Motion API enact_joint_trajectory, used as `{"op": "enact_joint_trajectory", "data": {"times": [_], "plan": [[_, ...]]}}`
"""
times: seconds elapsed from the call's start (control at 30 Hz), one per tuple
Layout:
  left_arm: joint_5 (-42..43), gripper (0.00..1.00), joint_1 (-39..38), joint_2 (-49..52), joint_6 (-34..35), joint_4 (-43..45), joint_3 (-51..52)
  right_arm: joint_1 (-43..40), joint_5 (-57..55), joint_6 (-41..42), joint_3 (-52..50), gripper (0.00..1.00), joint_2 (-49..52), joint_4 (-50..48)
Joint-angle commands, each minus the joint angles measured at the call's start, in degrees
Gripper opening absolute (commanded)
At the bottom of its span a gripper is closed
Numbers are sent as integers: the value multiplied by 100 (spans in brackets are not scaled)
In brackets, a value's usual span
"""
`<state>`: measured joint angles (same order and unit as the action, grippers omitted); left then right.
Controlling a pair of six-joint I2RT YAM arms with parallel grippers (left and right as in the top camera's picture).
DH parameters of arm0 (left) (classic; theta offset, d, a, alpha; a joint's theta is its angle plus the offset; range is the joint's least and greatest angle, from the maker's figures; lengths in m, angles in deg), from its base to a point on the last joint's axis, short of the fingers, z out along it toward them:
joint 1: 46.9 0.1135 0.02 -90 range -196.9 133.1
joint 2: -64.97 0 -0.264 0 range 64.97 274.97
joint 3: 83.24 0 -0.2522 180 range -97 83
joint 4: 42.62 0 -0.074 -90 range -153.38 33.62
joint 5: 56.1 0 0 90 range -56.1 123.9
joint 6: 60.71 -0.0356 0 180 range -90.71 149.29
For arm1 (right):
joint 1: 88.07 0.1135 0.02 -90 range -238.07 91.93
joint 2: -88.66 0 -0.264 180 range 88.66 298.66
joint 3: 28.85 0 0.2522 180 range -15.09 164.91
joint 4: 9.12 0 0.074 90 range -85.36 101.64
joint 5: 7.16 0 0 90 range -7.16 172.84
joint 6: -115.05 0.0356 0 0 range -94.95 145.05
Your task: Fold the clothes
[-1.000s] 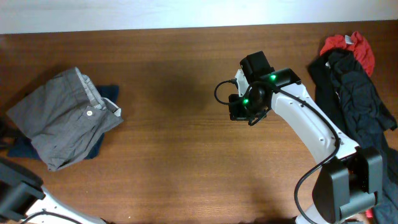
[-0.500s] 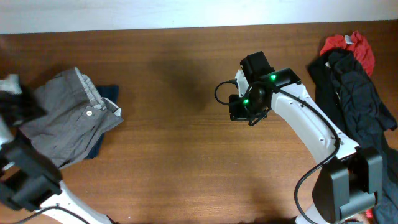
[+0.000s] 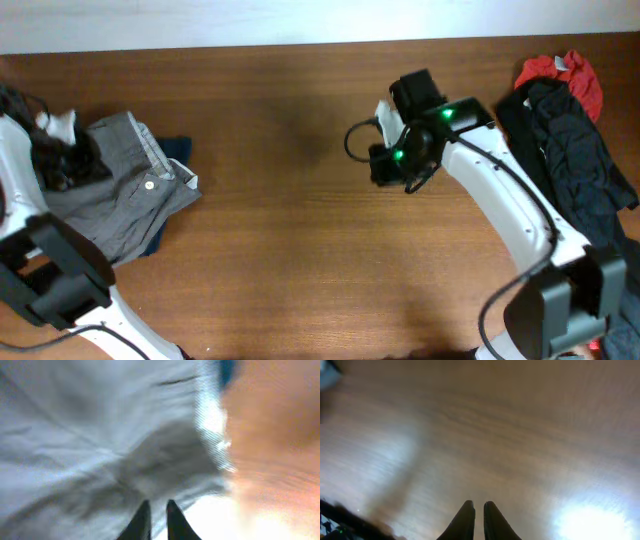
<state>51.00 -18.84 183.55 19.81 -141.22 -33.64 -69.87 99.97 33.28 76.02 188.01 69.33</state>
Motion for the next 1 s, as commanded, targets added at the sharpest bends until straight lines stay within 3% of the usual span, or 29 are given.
{"op": "enact_joint_trajectory", "data": {"times": [0.0,0.03,0.07,0.13,0.17,0.3,0.33,0.37,0.97], "plan": [[216,24,-581,-1169,-376,-293,-767,-26,-474,-251,632,18,-610,11],[181,29,-758,-1423,-374,-341,-844,-26,-750,-264,791,23,-726,11],[76,41,-966,-1714,-369,-380,-887,-26,-986,-380,922,29,-822,11],[-39,76,-1357,-2291,-345,-446,-890,-26,-1346,-573,1165,40,-1038,57],[-37,99,-1550,-2544,-343,-514,-890,-26,-1403,-656,1274,44,-1156,107],[-103,99,-2122,-3252,-343,-892,-887,-26,-1421,-702,1403,66,-1609,243],[-153,99,-2234,-3386,-343,-1012,-887,-26,-1423,-702,1403,78,-1718,273],[-195,99,-2323,-3499,-343,-1134,-887,-26,-1423,-702,1401,99,-1818,308],[-208,99,-2426,-4039,-348,-1185,-881,-22,-1419,-695,1401,99,-2127,1121]]}}
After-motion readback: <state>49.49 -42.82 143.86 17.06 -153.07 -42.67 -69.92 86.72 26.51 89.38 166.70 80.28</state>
